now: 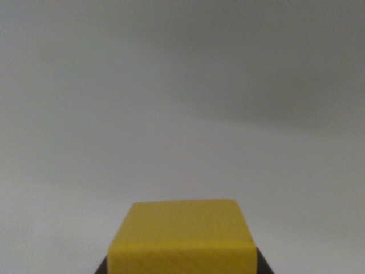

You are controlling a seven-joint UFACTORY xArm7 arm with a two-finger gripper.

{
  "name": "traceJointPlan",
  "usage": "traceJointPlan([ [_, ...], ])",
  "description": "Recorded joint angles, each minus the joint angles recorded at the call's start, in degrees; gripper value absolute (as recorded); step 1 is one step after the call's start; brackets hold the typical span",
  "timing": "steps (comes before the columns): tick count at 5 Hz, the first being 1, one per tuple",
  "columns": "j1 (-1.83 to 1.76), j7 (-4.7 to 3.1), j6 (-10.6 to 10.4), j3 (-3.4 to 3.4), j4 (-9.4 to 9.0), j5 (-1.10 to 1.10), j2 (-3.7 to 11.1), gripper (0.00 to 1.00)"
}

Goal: Pick yellow cube

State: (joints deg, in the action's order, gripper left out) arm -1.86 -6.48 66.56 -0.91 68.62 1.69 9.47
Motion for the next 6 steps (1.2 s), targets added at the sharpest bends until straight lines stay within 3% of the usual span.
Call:
traceJointPlan([
  [1,0.00,0.00,0.0,0.00,0.00,0.00,0.00,1.00],
  [2,0.00,0.08,2.6,-0.01,1.55,-0.05,-1.02,1.00],
  [3,0.00,0.08,2.6,-0.01,1.55,-0.05,-1.02,1.00],
  [4,-0.01,0.16,5.2,-0.03,3.15,-0.11,-2.08,1.00],
  [5,-0.01,0.16,5.2,-0.03,3.15,-0.11,-2.08,1.00],
  [6,-0.01,0.23,7.8,-0.04,4.72,-0.17,-3.12,1.00],
])
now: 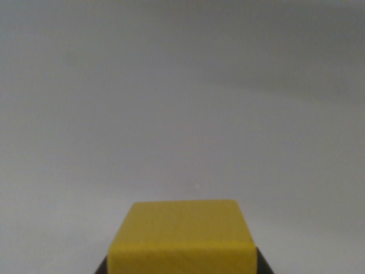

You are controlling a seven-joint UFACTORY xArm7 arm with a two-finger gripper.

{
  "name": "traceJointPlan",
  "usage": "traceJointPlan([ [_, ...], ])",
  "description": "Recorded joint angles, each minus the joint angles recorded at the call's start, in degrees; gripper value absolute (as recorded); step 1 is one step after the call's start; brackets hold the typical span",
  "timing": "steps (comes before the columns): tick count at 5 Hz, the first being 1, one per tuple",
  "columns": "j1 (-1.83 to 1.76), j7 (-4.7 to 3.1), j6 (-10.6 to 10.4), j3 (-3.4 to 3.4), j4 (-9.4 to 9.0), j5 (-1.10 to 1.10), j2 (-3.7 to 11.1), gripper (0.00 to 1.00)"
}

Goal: Pick yellow cube

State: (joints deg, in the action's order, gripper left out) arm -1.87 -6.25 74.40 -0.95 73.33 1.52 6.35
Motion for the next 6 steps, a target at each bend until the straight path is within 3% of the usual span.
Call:
traceJointPlan([
  [1,0.00,0.00,0.0,0.00,0.00,0.00,0.00,1.00],
  [2,0.00,0.07,2.5,-0.01,1.49,-0.05,-0.99,1.00],
  [3,0.00,0.07,2.5,-0.01,1.49,-0.05,-0.99,1.00],
  [4,-0.01,0.14,4.8,-0.03,2.90,-0.10,-1.92,1.00],
  [5,-0.01,0.14,4.8,-0.03,2.90,-0.10,-1.92,1.00],
  [6,-0.01,0.21,7.0,-0.04,4.20,-0.15,-2.78,1.00],
])
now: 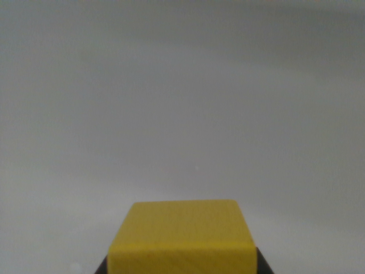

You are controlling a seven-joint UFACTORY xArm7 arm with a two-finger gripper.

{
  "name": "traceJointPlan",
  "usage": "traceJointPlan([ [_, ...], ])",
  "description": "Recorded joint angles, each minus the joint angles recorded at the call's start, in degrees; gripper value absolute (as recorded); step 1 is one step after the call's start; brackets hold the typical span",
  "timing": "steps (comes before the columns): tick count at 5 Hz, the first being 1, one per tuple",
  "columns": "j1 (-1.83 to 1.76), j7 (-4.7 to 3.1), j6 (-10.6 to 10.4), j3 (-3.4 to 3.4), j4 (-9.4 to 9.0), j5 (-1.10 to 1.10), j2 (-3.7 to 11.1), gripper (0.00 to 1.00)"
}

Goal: Pick yellow cube

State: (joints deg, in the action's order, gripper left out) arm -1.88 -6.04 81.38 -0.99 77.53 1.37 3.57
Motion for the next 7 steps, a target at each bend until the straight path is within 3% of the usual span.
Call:
traceJointPlan([
  [1,0.00,0.00,0.0,0.00,0.00,0.00,0.00,1.00],
  [2,0.00,0.06,2.0,-0.01,1.18,-0.04,-0.78,1.00],
  [3,0.00,0.06,2.0,-0.01,1.18,-0.04,-0.78,1.00],
  [6,-0.01,0.15,5.1,-0.03,3.05,-0.11,-2.02,1.00],
  [7,-0.01,0.15,5.1,-0.03,3.05,-0.11,-2.02,1.00],
])
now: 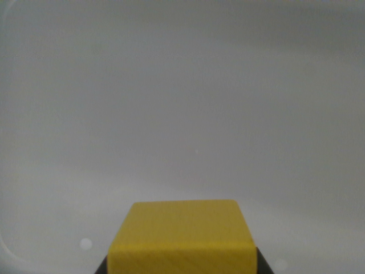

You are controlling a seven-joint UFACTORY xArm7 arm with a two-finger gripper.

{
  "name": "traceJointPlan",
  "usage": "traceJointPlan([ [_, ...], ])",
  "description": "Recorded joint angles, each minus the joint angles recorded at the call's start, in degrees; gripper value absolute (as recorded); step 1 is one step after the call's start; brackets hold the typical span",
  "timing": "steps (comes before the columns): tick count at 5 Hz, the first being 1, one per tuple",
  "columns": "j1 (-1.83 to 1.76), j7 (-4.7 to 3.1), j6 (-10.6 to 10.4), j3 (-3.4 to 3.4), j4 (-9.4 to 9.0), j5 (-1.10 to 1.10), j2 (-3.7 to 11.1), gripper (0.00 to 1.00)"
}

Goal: Pick yellow cube

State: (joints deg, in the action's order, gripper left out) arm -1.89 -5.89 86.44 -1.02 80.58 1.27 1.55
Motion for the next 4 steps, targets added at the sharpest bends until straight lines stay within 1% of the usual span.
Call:
traceJointPlan([
  [1,0.00,0.03,1.1,-0.01,0.69,-0.02,-0.45,1.00],
  [2,0.00,0.03,1.1,-0.01,0.69,-0.02,-0.45,1.00],
  [3,0.00,0.06,1.9,-0.01,1.17,-0.04,-0.77,1.00],
  [4,0.00,0.06,1.9,-0.01,1.17,-0.04,-0.77,1.00],
])
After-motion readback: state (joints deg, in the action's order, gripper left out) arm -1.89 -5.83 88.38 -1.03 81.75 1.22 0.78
